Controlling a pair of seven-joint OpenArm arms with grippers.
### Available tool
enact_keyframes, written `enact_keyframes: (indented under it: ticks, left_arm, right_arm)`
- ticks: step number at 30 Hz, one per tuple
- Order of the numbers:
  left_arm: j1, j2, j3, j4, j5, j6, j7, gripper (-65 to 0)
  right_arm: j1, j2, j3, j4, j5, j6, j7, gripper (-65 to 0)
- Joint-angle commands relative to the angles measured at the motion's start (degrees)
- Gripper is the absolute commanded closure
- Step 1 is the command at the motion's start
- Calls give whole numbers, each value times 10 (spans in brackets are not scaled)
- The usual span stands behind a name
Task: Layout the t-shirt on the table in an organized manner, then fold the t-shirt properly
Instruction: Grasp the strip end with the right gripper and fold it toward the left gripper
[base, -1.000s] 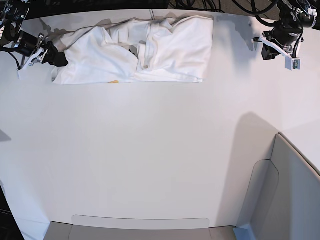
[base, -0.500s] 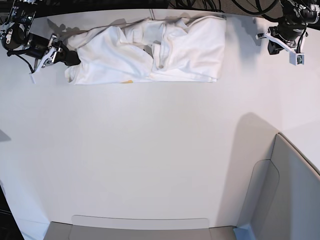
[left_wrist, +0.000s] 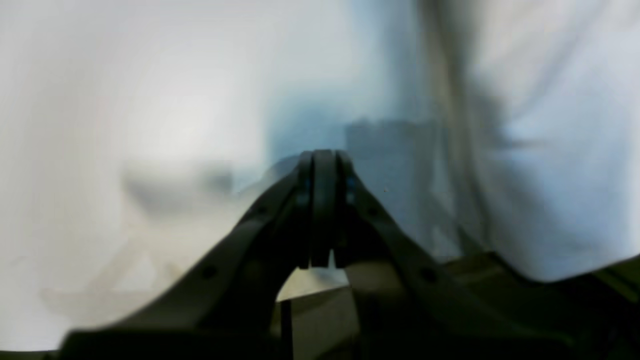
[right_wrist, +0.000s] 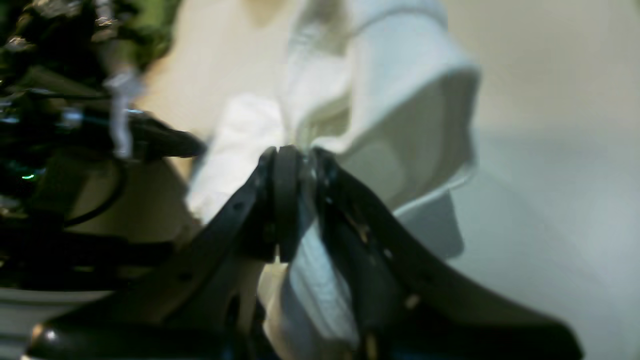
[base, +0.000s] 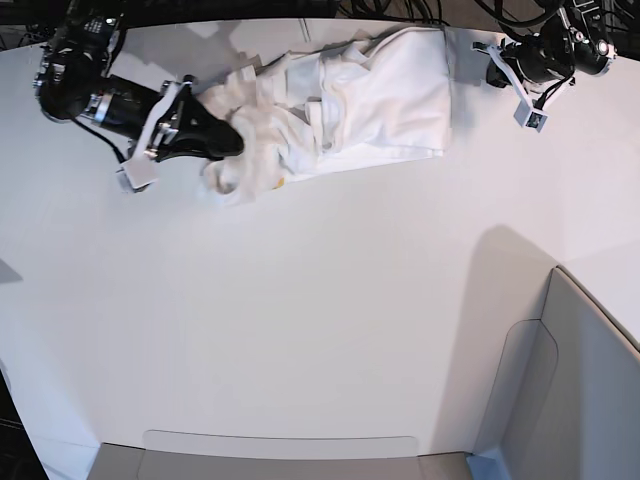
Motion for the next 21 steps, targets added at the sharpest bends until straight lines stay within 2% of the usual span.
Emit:
enact_keyframes:
  ticks: [1, 8, 13, 21]
  left_arm:
    - [0, -6, -3, 2, -1, -1, -4, 0]
    - [0, -7, -3, -44, -1, -1, -4, 0]
    - [0, -7, -3, -46, -1, -1, -4, 0]
    - [0, -7, -2, -46, -1, -1, -4, 0]
  right_arm:
    - [3, -5, -16, 10, 4, 2, 9, 0]
    - [9, -71, -111, 10, -42, 2, 9, 0]
    - [13, -110, -151, 10, -69, 2, 9, 0]
    - [51, -112, -175, 8, -126, 2, 9, 0]
